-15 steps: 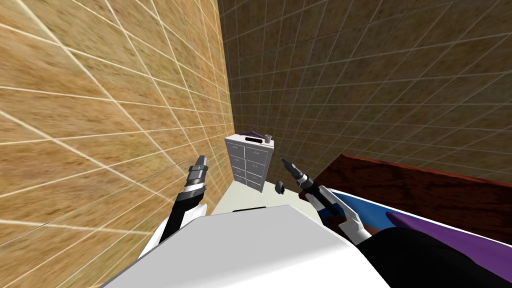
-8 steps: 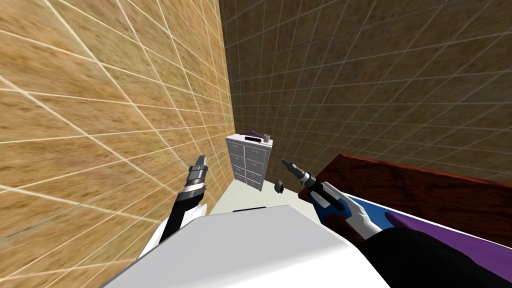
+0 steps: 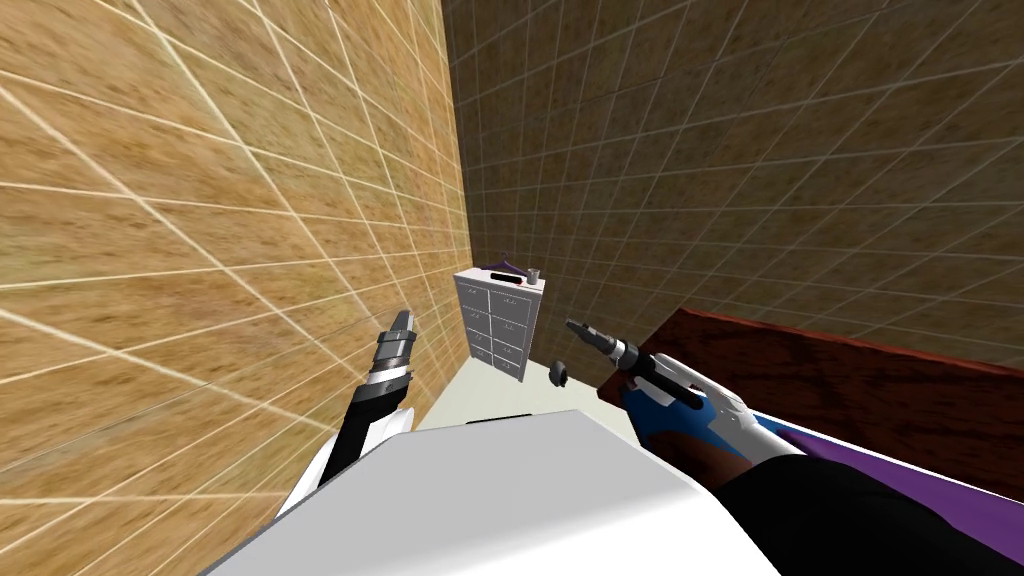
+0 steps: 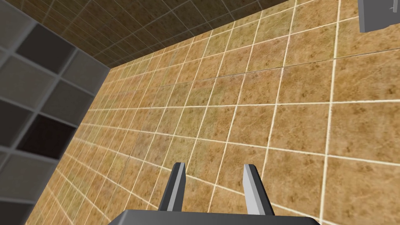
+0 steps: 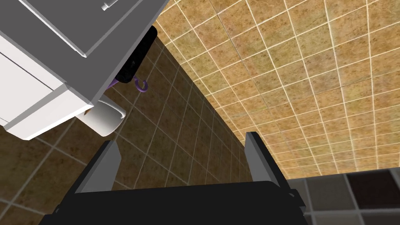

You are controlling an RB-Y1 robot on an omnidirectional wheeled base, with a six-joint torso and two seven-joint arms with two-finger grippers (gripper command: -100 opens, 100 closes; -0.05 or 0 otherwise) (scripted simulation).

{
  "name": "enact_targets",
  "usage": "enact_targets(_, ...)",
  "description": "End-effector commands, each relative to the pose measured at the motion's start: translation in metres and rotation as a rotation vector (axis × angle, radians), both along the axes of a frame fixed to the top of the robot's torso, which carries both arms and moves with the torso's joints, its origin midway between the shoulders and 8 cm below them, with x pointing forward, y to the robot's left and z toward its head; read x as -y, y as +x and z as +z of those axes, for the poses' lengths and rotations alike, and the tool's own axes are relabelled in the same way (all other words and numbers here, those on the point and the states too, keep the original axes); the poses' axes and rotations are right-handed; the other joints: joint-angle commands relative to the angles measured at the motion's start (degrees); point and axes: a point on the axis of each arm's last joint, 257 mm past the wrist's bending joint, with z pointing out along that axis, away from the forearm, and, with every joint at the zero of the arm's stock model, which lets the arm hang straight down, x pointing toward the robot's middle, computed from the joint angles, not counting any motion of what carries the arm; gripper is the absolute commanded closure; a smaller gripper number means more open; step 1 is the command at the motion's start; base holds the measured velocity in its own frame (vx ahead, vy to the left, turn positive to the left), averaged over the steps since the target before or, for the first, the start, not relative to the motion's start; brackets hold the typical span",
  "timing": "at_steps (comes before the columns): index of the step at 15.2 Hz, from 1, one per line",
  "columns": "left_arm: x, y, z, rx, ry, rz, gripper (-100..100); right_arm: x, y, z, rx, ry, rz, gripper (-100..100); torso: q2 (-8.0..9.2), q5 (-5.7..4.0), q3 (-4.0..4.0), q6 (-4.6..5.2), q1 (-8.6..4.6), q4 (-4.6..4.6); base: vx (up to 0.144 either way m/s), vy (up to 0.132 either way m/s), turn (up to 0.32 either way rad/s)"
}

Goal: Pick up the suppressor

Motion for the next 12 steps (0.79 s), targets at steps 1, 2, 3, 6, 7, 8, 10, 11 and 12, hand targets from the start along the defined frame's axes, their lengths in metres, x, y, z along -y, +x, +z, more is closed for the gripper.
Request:
enact_targets(1,0.000,0.000,0.000,0.000,0.000,0.000,0,0.003,0.001,-0.001,-0.014,-0.042,0.020,-100,0.00,0.00,0.00,0.00,0.00,0.00,-0.041,-0.031,0.082)
enact_targets(2,0.000,0.000,0.000,0.000,0.000,0.000,0,0.003,0.001,-0.001,-0.016,-0.052,0.025,-100,0.03,0.00,0.02,0.00,-0.01,0.01,-0.042,-0.035,0.063)
enact_targets(3,0.000,0.000,0.000,0.000,0.000,0.000,0,0.015,0.003,-0.005,-0.038,-0.075,0.027,-100,0.05,-0.01,0.03,0.01,-0.02,0.01,-0.045,-0.060,0.094)
enact_targets(6,0.000,0.000,0.000,0.000,0.000,0.000,0,0.014,0.004,-0.004,-0.047,-0.127,0.051,-100,0.07,-0.03,0.04,0.02,-0.08,0.02,-0.032,-0.036,0.047)
enact_targets(7,0.000,0.000,0.000,0.000,0.000,0.000,0,0.026,0.006,-0.006,-0.070,-0.150,0.051,-100,0.01,-0.01,0.01,0.03,0.00,0.01,-0.013,0.021,0.070)
enact_targets(8,0.000,0.000,0.000,0.000,0.000,0.000,0,0.026,0.006,-0.005,-0.073,-0.169,0.060,-100,-0.02,0.01,-0.01,0.00,0.11,0.00,-0.015,0.027,0.087)
enact_targets(10,0.000,0.000,0.000,0.000,0.000,0.000,0,0.025,0.007,-0.004,-0.078,-0.202,0.074,-100,-0.06,0.04,-0.03,0.01,0.16,-0.01,-0.004,0.000,0.011)
enact_targets(11,0.000,0.000,0.000,0.000,0.000,0.000,0,0.038,0.009,-0.005,-0.101,-0.224,0.073,-100,-0.08,0.03,-0.04,0.02,0.13,-0.01,-0.042,-0.016,0.132)
enact_targets(12,0.000,0.000,0.000,0.000,0.000,0.000,0,0.037,0.009,-0.005,-0.104,-0.243,0.082,-100,-0.01,0.02,-0.01,-0.03,0.09,-0.01,-0.061,-0.036,0.159)
